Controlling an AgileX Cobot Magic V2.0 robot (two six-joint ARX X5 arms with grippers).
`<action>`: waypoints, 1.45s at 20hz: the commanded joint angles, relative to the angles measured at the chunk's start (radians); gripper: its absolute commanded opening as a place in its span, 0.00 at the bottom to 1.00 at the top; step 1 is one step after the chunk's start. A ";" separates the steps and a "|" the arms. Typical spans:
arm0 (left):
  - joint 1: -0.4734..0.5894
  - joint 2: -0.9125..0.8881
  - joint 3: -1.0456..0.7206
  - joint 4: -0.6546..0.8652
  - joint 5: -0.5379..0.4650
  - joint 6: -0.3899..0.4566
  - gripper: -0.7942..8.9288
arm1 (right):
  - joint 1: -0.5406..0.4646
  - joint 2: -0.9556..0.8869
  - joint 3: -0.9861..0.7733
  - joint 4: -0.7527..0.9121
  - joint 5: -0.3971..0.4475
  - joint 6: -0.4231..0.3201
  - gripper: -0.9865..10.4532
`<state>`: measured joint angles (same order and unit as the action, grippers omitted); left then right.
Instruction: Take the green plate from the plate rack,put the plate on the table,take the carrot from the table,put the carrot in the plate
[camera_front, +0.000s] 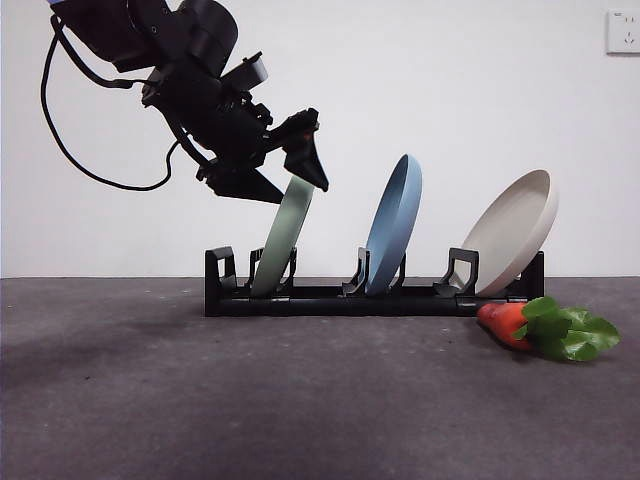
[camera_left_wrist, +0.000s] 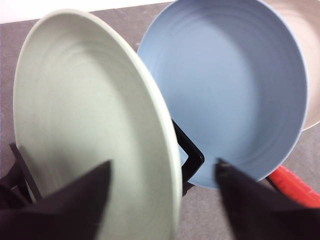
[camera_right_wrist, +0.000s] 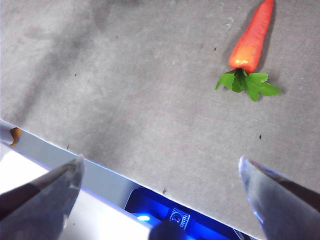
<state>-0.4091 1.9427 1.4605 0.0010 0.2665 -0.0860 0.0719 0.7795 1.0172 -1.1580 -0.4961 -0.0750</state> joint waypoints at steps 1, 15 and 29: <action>-0.004 0.008 0.000 0.002 0.007 0.008 0.07 | 0.002 0.000 0.002 0.003 0.000 0.006 0.69; 0.026 -0.026 0.000 0.041 0.189 -0.103 0.07 | 0.002 0.000 0.002 0.003 0.000 0.006 0.69; -0.049 -0.454 0.001 -0.383 0.206 0.149 0.07 | 0.002 0.000 0.002 0.005 0.000 0.006 0.69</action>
<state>-0.4480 1.4975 1.4605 -0.3603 0.4763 -0.0479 0.0719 0.7795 1.0172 -1.1580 -0.4961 -0.0750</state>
